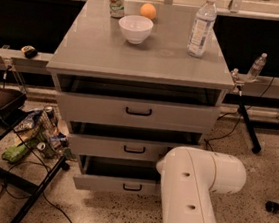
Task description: Open bottom drawer
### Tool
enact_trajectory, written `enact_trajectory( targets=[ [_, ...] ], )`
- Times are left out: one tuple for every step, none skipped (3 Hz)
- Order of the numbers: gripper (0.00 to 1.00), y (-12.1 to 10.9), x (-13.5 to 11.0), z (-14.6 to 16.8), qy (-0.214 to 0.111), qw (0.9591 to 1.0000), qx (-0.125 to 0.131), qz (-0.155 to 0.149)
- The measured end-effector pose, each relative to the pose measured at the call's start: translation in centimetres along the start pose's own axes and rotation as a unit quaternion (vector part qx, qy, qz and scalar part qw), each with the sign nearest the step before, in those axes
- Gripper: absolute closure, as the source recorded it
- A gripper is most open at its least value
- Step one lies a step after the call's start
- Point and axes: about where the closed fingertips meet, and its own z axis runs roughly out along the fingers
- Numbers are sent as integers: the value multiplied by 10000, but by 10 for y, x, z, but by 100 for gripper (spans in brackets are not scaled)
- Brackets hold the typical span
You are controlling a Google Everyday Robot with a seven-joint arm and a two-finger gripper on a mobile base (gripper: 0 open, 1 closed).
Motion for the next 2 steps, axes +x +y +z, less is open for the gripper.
enact_trajectory(
  targets=[
    [0,0,0,0,0,10000,0,0],
    [3,31,21,3,-19,9999,-90,113]
  ],
)
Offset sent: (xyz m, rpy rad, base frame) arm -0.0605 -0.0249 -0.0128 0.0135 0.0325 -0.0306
